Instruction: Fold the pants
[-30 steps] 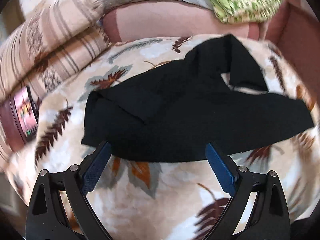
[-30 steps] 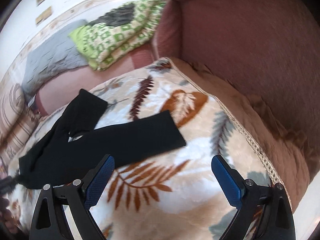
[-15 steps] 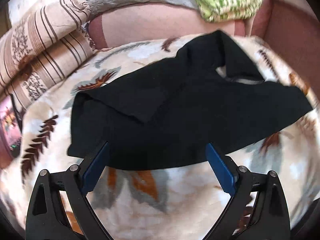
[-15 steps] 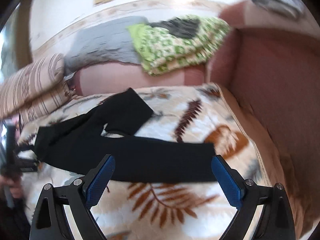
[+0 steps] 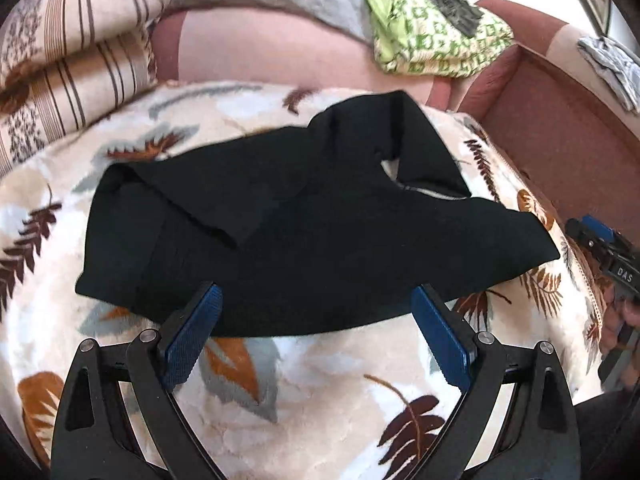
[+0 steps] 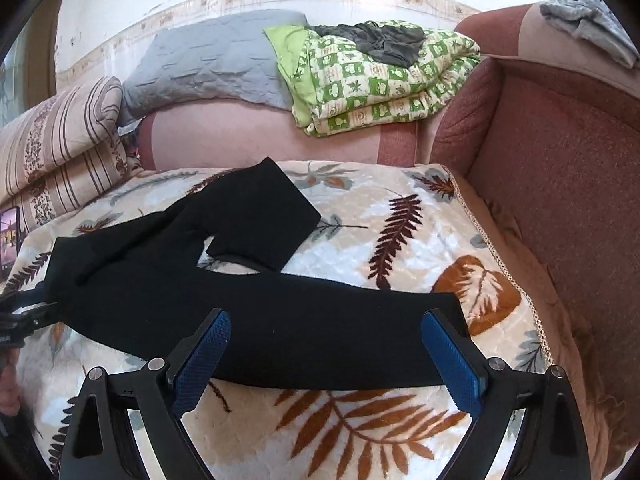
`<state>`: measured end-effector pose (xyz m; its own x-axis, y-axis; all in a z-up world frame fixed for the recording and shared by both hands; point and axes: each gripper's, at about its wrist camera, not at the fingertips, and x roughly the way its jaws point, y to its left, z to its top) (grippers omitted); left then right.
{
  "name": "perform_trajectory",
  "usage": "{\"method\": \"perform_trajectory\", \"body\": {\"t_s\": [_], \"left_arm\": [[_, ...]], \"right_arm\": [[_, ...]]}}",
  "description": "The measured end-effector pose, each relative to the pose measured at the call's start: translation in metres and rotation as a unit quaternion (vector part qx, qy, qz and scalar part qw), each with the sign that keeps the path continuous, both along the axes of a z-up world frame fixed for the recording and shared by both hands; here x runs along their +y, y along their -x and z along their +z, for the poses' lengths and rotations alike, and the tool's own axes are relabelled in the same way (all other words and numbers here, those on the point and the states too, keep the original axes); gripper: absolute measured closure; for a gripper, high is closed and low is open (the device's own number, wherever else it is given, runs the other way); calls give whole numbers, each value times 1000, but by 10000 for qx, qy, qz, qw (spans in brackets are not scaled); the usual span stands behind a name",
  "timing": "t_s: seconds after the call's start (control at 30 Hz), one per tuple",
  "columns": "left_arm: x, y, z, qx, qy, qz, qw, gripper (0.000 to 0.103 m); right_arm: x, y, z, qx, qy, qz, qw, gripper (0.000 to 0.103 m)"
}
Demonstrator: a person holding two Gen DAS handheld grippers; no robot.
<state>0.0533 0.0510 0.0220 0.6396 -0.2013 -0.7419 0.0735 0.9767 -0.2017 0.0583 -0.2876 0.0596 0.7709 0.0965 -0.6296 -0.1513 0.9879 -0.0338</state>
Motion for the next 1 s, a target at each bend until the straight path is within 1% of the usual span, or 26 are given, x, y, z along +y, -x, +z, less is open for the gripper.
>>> {"method": "perform_trajectory", "body": {"t_s": [0.07, 0.1, 0.17, 0.37, 0.43, 0.63, 0.77, 0.87, 1.0], "left_arm": [[-1, -1, -1, 22, -115, 51, 9999, 7], [-2, 0, -2, -10, -207, 67, 9998, 7], [-5, 2, -1, -74, -274, 22, 9996, 7], [4, 4, -5, -100, -27, 8, 9999, 7], [4, 5, -5, -103, -46, 44, 9999, 7], [2, 3, -9, 21, 29, -55, 10000, 7], [2, 3, -11, 59, -76, -43, 9999, 7], [1, 2, -12, 57, -123, -48, 9999, 7], [1, 5, -9, -65, -179, -65, 9998, 7]], "right_arm": [[-2, 2, 0, -18, 38, -3, 10000, 8], [-3, 2, 0, -29, 43, -10, 10000, 8], [-6, 3, 0, -41, 11, -34, 10000, 8], [-13, 6, 2, -67, -54, -108, 9999, 8], [-14, 7, 2, -79, -59, -105, 9999, 8], [-19, 8, 0, -45, -61, -113, 9999, 8], [-26, 12, 1, -104, -84, -150, 9998, 8], [-32, 13, 1, -67, -151, -220, 9996, 8], [-33, 15, 4, -122, -243, -234, 9994, 8]]}}
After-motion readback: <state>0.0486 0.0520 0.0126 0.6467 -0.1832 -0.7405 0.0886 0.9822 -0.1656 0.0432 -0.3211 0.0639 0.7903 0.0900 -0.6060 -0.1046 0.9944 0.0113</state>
